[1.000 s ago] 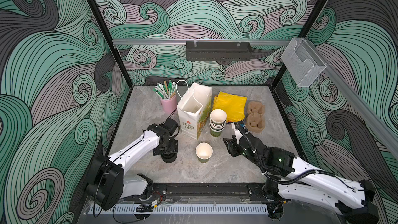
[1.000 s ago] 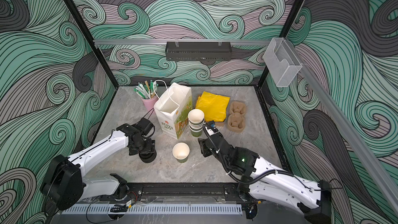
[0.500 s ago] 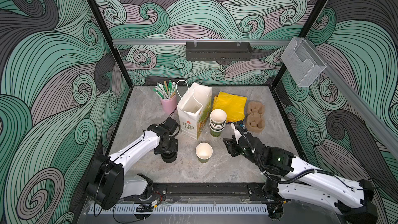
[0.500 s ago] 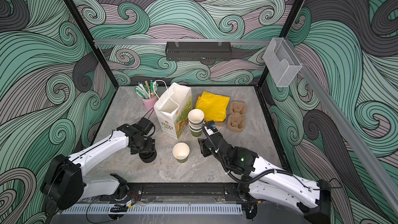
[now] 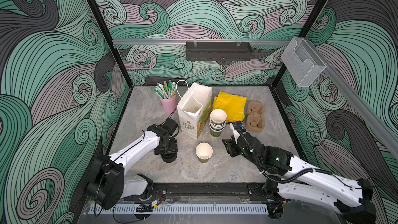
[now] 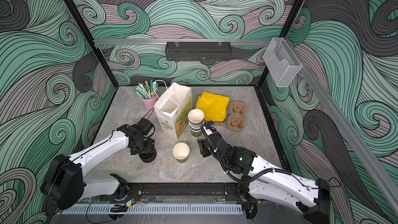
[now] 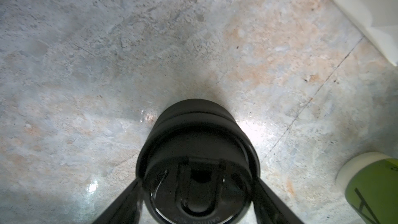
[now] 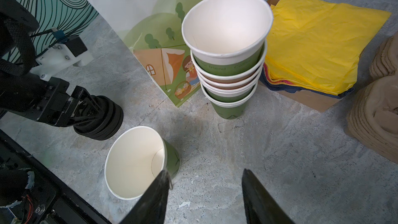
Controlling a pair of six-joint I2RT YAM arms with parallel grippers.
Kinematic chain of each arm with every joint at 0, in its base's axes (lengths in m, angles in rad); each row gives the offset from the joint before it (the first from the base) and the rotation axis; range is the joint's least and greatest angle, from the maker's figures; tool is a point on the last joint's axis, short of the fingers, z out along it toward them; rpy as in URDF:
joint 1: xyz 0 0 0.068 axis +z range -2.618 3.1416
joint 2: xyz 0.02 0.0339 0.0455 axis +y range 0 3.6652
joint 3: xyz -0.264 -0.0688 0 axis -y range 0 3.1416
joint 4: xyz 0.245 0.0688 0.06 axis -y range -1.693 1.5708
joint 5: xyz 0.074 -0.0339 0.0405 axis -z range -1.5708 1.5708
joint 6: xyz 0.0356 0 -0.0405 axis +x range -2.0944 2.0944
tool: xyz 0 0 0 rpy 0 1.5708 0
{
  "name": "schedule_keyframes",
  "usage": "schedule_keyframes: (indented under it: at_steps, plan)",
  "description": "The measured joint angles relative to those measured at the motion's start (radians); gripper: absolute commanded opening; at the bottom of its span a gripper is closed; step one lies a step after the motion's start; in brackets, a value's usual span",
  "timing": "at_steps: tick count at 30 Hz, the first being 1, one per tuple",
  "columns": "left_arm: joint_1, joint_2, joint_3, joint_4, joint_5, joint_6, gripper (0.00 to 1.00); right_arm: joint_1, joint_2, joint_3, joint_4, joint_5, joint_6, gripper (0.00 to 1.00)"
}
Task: Pack a coffee takeout order
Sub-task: Pick up the lid.
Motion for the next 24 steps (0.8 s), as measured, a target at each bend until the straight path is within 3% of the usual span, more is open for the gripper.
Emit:
schedule_keyframes:
  at_steps: [24]
  plan:
    - [0.0,-0.14,-0.001,-0.066,-0.014,-0.048,0.73,-0.001,0.0,0.0,0.0,-0.005,0.002,0.56]
